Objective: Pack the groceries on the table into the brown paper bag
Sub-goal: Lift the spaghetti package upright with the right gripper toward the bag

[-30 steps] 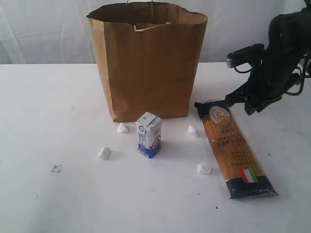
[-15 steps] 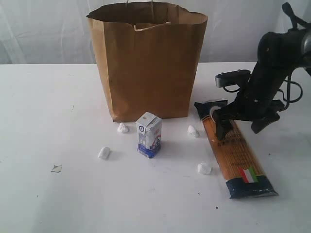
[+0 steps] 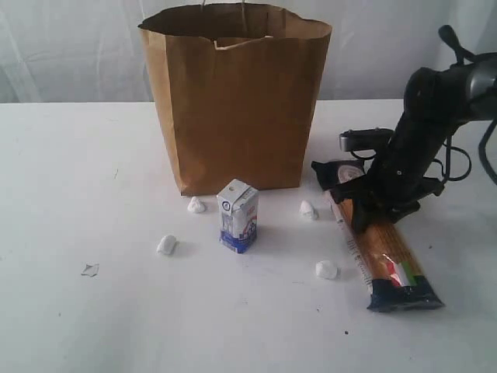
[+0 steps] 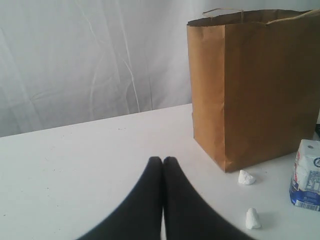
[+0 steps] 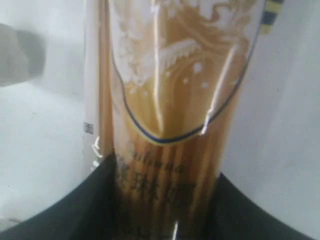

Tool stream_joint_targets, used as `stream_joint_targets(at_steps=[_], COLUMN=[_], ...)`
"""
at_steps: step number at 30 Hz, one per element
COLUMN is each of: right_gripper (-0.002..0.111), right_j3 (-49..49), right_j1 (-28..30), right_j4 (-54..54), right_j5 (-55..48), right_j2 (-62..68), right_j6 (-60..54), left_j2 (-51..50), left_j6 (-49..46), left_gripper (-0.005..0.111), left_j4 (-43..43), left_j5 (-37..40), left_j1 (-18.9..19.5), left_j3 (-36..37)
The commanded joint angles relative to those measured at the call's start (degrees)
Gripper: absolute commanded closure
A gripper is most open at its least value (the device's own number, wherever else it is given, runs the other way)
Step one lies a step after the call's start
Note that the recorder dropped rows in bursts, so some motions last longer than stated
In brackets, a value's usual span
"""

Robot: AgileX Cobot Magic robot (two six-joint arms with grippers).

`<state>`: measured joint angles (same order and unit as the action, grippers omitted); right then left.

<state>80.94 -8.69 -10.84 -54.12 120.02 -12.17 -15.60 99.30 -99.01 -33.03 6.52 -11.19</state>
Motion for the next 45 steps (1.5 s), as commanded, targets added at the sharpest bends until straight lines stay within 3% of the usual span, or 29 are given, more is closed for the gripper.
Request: stream_joint_targets(at_steps=[1,4,9,13,24,29,33,39,45], right_gripper=[0.108,0.108,0.108,0.108,0.108,0.108,0.108,0.108,0.108], right_j3=[-0.5,-0.1,2.1,2.6,2.9,6.1,10.5,17.0,22.8], right_j1=[0.0,1.5,11.2,19.6,31.1,31.5,28.6,24.8,21.2], right_j4=[0.5,3.1,-16.8,-26.7,-49.3,-67.7,-80.0,-88.4,-89.1], right_j5=[-1.2,-4.1,-11.7,-15.8,-15.8,-15.8,-15.8,-15.8,-15.8], right_j2=[1.0,-2.1,-5.3,-5.3,-11.5,-14.7,-14.8,-14.6,-12.6], right_j6=[-2.2,-5.0,-19.2,-24.1,-29.8,-29.8,-33.6,-38.8,-46.9], left_j2=[0.3,0.3,0.3,0.3,0.3,0.3,0.3,0.3,0.3], left_j6=[-0.1,-0.1,-0.2,-0.2,-0.2,-0.3,-0.3,-0.3,-0.3], left_gripper=[0.107,0.107,0.107,0.107,0.107,0.107,0.107,0.107,0.107], left_j4=[-0.9,-0.9,-0.9,-0.9,-0.9,-0.9,-0.9,-0.9,-0.9], left_j5=[-0.3,-0.3,-0.3,-0.3,-0.3,-0.3,-0.3,-0.3,-0.3], left_j1=[0.2,0.2,0.2,0.2,0.2,0.2,0.2,0.2,0.2], left_j3=[0.3,0.3,0.3,0.3,0.3,0.3,0.3,0.3,0.3])
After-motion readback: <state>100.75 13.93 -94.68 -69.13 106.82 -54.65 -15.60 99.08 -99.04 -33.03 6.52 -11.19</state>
